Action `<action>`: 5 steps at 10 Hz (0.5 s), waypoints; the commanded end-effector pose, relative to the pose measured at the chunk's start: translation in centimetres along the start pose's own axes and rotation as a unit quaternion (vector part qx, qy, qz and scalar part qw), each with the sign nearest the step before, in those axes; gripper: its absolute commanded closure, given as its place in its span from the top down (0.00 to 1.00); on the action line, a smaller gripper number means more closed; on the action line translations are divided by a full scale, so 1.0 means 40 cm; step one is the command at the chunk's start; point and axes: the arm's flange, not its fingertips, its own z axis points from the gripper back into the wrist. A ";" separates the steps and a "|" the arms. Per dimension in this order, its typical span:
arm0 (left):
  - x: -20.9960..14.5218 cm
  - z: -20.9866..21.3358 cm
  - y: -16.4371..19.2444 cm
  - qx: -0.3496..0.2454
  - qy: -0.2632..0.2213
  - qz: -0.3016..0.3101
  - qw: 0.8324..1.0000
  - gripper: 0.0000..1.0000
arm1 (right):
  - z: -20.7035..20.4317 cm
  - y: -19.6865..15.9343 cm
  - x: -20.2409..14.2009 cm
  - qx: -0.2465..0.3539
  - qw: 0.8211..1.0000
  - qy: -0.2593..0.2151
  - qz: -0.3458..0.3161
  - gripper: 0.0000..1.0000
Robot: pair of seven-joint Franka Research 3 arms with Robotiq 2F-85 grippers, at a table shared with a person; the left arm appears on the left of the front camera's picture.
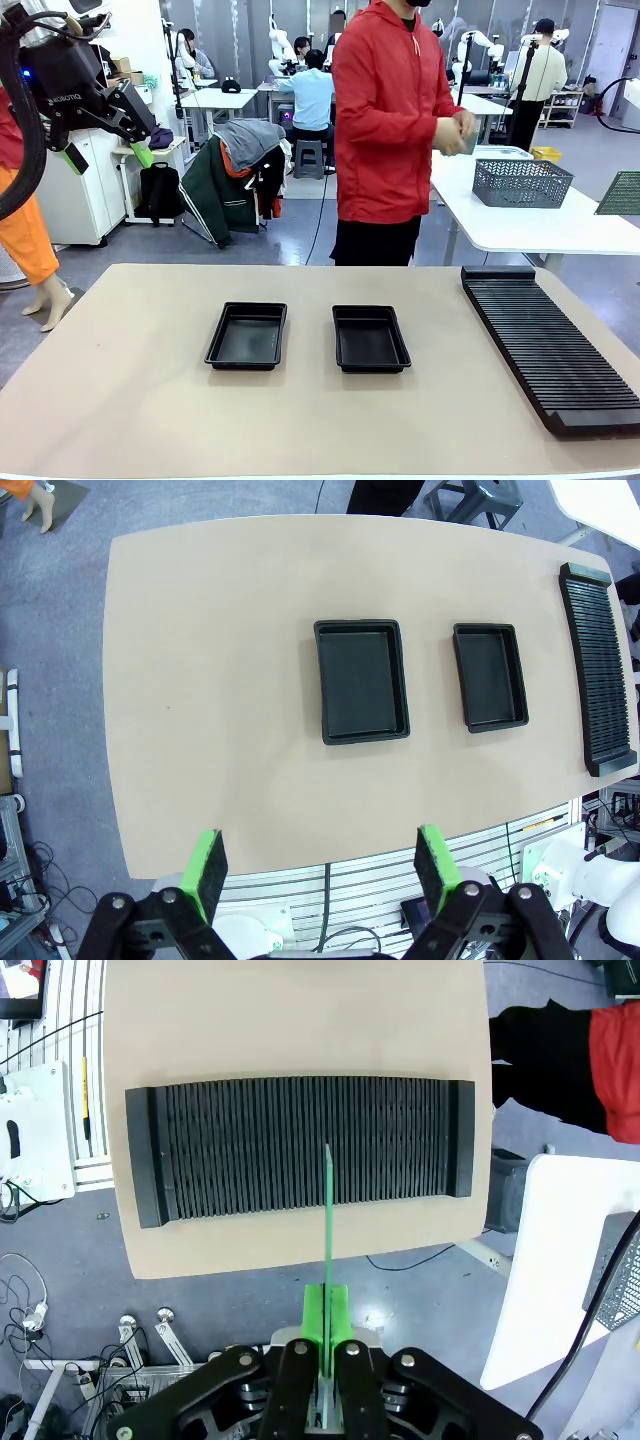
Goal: Inspect and transfer BCBs to ESD trays.
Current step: Pick up the Blank PCB from the PCB Rack and place it in the left ESD tray.
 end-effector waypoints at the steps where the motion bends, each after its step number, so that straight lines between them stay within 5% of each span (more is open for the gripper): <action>1: -0.001 0.000 0.002 0.002 0.000 0.003 1.000 1.00 | 0.001 0.001 0.004 0.000 1.000 0.001 0.001 0.00; 5: -0.001 0.000 0.002 0.002 0.000 0.003 1.000 1.00 | 0.001 0.001 0.004 0.000 1.000 0.001 0.001 0.00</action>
